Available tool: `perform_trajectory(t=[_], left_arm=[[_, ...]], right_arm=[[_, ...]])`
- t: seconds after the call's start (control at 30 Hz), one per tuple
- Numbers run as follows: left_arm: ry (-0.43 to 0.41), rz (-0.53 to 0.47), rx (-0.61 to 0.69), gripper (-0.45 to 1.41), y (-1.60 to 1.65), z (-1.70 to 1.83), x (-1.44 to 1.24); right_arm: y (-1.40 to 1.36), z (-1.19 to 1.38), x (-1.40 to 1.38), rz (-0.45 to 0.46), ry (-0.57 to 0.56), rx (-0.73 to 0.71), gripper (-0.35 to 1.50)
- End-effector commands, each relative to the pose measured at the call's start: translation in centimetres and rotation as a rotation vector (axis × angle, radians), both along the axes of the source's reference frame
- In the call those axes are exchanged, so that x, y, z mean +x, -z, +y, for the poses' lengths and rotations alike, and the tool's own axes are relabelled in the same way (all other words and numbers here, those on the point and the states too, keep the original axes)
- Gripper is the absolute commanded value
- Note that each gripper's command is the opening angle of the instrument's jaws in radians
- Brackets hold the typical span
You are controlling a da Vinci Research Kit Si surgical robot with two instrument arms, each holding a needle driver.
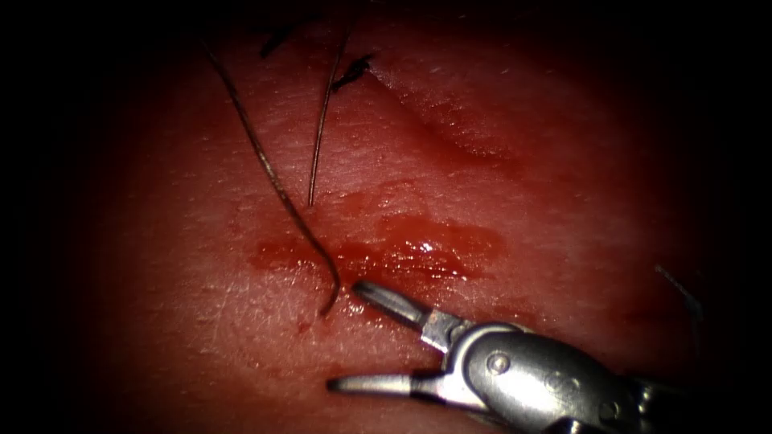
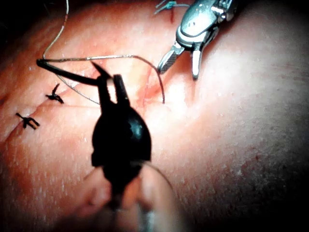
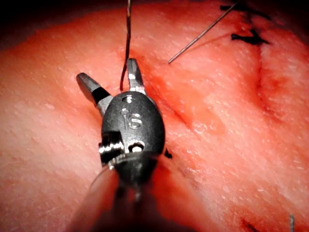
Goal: Wound Closure
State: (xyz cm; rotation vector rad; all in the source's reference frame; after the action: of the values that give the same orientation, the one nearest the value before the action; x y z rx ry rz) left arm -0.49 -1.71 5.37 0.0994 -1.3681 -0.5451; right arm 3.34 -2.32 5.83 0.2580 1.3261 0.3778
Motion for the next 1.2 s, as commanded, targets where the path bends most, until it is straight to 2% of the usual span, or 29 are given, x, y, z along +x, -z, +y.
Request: perform_trajectory(t=[0.03, 0.17, 0.33, 0.37, 0.4, 0.43, 0.47, 0.5, 0.53, 0.63, 0.77, 0.9, 0.93, 1.0, 1.2], left_arm=[[-0.001, -0.002, -0.001, -0.45, -0.06, 0.0, -0.07], [-0.002, -0.004, -0.001, -0.45, -0.06, 0.0, -0.08], [-0.003, -0.007, -0.003, -0.45, -0.07, -0.01, -0.11], [-0.004, -0.01, -0.005, -0.45, -0.07, -0.02, -0.14], [-0.004, -0.01, -0.005, -0.45, -0.07, -0.02, -0.14], [-0.006, -0.012, -0.012, -0.45, -0.08, -0.03, -0.17], [-0.007, -0.013, -0.013, -0.45, -0.09, -0.04, -0.19], [-0.007, -0.013, -0.013, -0.45, -0.09, -0.04, -0.19], [-0.008, -0.015, -0.014, -0.45, -0.09, -0.04, -0.2], [-0.008, -0.017, -0.015, -0.45, -0.1, -0.05, -0.23], [-0.007, -0.019, -0.011, -0.45, -0.12, -0.05, -0.23], [-0.004, -0.021, -0.008, -0.45, -0.22, -0.05, -0.26], [-0.001, -0.023, -0.004, -0.45, -0.3, -0.07, -0.28], [-0.007, -0.018, -0.001, -0.45, -0.35, -0.08, -0.29], [-0.015, -0.017, 0.01, -0.45, -0.53, -0.09, -0.27]], right_arm=[[-0.22, 0.01, 0.09, -0.009, -0.014, 0.025, 1.1], [-0.4, 0.02, 0.1, -0.016, -0.029, 0.064, 1.1], [-0.48, 0.02, 0.14, -0.026, -0.051, 0.085, 1.06], [-0.48, 0.0, 0.17, -0.017, -0.064, 0.1, 0.86], [-0.48, 0.0, 0.17, -0.017, -0.064, 0.1, 0.86], [-0.46, -0.02, 0.22, -0.011, -0.073, 0.104, 0.41], [-0.44, -0.04, 0.25, -0.008, -0.08, 0.121, -0.27], [-0.44, -0.04, 0.25, -0.008, -0.08, 0.121, -0.27], [-0.43, -0.05, 0.28, -0.007, -0.087, 0.138, -0.35], [-0.38, -0.07, 0.35, -0.016, -0.107, 0.161, -0.35], [-0.35, -0.1, 0.32, -0.035, -0.143, 0.192, -0.35], [-0.23, -0.18, 0.29, -0.079, -0.096, 0.211, -0.35], [-0.08, -0.23, 0.31, -0.086, -0.055, 0.227, -0.35], [0.0, -0.26, 0.32, -0.086, -0.043, 0.233, -0.35], [0.59, -0.43, 0.45, -0.066, 0.054, 0.272, -0.35]])
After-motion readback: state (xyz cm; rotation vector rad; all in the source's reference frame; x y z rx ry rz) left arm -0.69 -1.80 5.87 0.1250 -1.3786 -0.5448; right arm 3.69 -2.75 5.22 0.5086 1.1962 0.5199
